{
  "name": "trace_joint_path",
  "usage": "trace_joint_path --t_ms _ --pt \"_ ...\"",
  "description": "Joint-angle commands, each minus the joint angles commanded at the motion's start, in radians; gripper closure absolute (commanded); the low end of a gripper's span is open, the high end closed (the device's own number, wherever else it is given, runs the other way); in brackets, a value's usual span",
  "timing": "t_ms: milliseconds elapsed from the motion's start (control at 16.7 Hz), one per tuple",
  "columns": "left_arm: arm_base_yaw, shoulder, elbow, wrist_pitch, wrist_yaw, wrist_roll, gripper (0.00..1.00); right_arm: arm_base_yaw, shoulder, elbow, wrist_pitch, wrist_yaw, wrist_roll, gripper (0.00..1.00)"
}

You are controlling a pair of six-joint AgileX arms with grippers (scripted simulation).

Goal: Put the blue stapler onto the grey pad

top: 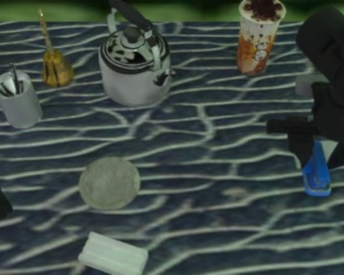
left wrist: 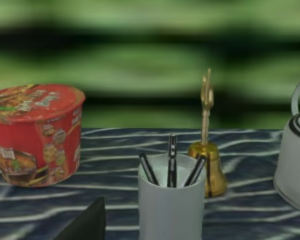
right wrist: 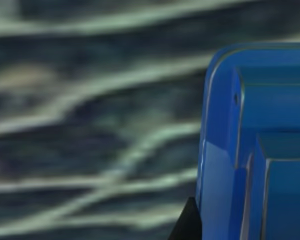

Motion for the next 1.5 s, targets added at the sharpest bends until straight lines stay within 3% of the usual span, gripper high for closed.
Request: trace_joint_path --t_ms 300,540,780,1260,1500 --pt "0.000 0.000 0.000 0.000 0.000 0.000 0.00 -0.005 0.016 0.012 -0.004 0.000 -0.030 1.00" --pt "0.000 0.000 0.000 0.000 0.000 0.000 0.00 -0.026 0.071 0.078 -0.030 0.000 -0.215 1.00" --pt "0.000 0.000 0.000 0.000 0.000 0.000 0.00 -0.067 0.142 0.161 -0.065 0.002 -0.554 1.00" --pt "0.000 0.000 0.000 0.000 0.000 0.000 0.00 -0.173 0.274 0.316 -0.124 0.006 -1.438 1.00" --pt "0.000 0.000 0.000 0.000 0.000 0.000 0.00 -0.218 0.298 0.370 -0.125 0.006 -1.743 1.00"
